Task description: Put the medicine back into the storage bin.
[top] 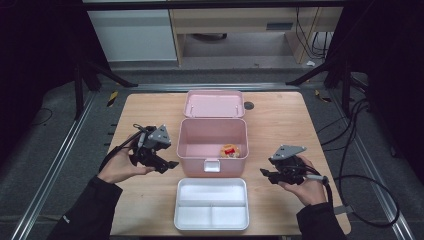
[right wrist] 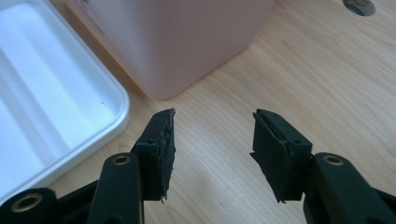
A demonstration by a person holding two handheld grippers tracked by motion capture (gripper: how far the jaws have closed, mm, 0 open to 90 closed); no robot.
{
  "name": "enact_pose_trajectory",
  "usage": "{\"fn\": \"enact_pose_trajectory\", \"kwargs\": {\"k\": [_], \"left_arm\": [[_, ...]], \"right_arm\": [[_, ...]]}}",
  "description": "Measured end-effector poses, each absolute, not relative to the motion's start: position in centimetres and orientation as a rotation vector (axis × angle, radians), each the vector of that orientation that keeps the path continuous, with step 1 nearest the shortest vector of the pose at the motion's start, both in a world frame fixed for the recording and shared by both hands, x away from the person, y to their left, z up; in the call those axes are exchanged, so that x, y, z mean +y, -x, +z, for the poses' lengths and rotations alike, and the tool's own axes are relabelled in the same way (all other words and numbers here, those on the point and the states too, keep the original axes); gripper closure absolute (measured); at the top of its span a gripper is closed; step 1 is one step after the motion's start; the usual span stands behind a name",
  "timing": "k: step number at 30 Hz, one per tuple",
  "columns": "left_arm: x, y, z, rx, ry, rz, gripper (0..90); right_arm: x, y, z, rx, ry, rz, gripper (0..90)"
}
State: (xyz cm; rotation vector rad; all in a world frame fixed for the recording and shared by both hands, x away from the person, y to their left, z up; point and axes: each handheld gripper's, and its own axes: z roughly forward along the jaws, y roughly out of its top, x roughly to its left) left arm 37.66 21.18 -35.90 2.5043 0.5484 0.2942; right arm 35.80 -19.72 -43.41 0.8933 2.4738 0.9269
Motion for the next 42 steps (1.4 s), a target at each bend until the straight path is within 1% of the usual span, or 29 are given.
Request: {"fn": "enact_pose_trajectory", "kwargs": {"k": [2, 7, 12, 19, 26, 35, 42], "left_arm": [[21.5, -37.4, -36.2, 0.551, -2.501, 0.285, 30.4], [22.9, -35.9, -38.7, 0.572, -2.521, 0.253, 30.9], [23.2, -35.0, -40.2, 0.570, -2.525, 0.221, 31.4], [21.9, -33.8, -43.0, 0.526, -2.555, 0.155, 33.1], [20.4, -33.0, -43.8, 0.475, -2.569, 0.131, 37.4], [18.9, -32.9, -45.1, 0.422, -2.595, 0.095, 41.0], [18.1, -32.6, -46.1, 0.387, -2.617, 0.069, 44.1]], "right_arm": [[-19.4, -35.6, -43.3, 2.486, -0.874, 0.936, 49.0], [-18.5, -35.0, -43.3, 2.526, -0.822, 0.976, 50.5], [-17.4, -34.5, -43.3, 2.575, -0.750, 0.975, 51.3], [-15.3, -33.5, -43.5, 2.657, -0.641, 0.984, 52.3], [-13.9, -32.7, -44.1, 2.730, -0.543, 0.966, 54.0], [-12.5, -32.1, -45.1, 2.813, -0.428, 0.928, 54.4], [-12.0, -32.0, -45.9, 2.861, -0.410, 0.899, 56.7]]}}
